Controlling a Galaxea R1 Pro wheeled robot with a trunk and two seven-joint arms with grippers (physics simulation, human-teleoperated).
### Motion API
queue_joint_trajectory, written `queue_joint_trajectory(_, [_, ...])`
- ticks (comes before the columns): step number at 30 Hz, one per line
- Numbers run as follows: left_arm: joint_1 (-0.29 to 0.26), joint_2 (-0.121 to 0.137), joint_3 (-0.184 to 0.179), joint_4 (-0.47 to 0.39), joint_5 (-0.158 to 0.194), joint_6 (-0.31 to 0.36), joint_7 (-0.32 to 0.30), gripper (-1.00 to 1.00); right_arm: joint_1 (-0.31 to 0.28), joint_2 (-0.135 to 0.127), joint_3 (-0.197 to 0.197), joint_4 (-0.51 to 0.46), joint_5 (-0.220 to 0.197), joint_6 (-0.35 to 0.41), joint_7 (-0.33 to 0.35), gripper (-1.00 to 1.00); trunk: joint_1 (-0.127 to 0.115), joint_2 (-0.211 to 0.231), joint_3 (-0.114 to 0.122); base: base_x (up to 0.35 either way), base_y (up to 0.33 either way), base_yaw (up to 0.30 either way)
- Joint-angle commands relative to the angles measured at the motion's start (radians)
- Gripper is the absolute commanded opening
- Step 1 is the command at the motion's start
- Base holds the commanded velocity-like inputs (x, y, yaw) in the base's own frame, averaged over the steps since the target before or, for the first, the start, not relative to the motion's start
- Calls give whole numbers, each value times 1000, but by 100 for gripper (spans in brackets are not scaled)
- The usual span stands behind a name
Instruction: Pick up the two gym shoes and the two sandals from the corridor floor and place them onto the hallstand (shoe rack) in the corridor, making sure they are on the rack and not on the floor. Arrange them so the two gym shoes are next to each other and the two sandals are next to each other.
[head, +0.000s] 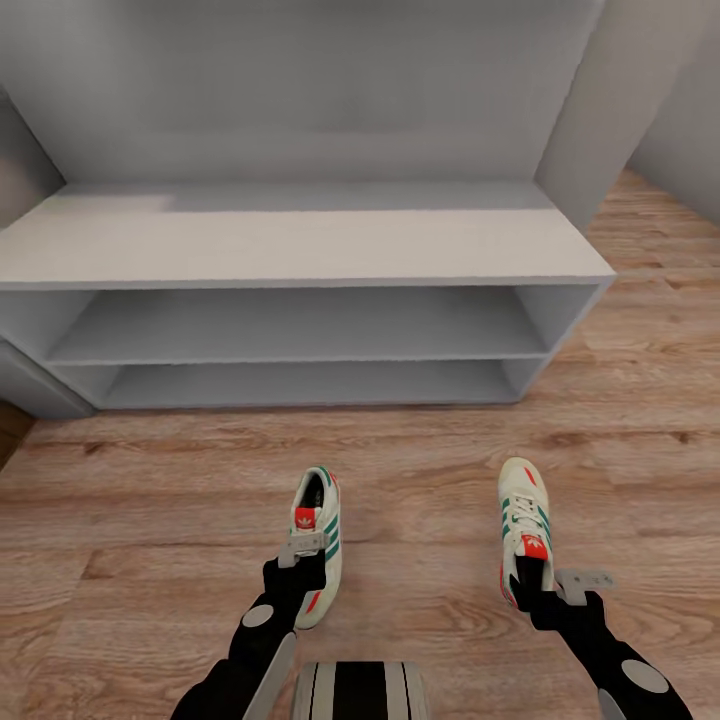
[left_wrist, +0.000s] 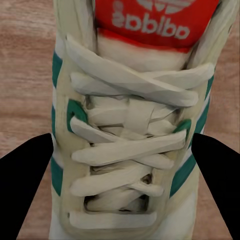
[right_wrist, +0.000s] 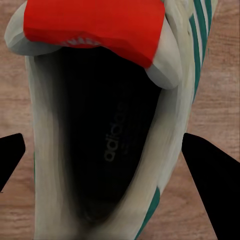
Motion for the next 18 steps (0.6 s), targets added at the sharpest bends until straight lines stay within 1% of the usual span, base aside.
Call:
queue_joint_trajectory(1, [0,0,0,0,0,0,0,-100,0,0,0,0,0,0,-1,-100,0,0,0,0,0,286])
queue_joint_trajectory(10, [0,0,0,0,0,0,0,-100,0,0,-1,0,0,0,-1,-100,0,0,0,0,0,278])
queue_joint_trajectory(13, [0,0,-1,1,0,-1,-3,-100,0,0,-3,0,-1,0,0,-100,0,0,0,0,0,149])
queue_joint_trajectory(18, [0,1,0,1,1,-1,-7,-100,0,0,-3,-3,-1,0,1,-100,0,0,0,0,0,63])
